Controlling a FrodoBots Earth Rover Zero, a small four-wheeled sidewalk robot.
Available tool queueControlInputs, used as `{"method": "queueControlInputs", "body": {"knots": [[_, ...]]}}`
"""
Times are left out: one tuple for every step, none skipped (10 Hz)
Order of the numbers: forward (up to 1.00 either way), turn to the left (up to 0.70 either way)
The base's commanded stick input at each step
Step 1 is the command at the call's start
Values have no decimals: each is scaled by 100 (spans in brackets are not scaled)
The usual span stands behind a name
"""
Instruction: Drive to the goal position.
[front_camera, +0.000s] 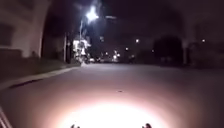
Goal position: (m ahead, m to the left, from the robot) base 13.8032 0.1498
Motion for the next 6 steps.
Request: {"method": "queueControlInputs", "body": {"knots": [[85,0],[85,0],[85,0],[85,0],[85,0],[85,0]]}}
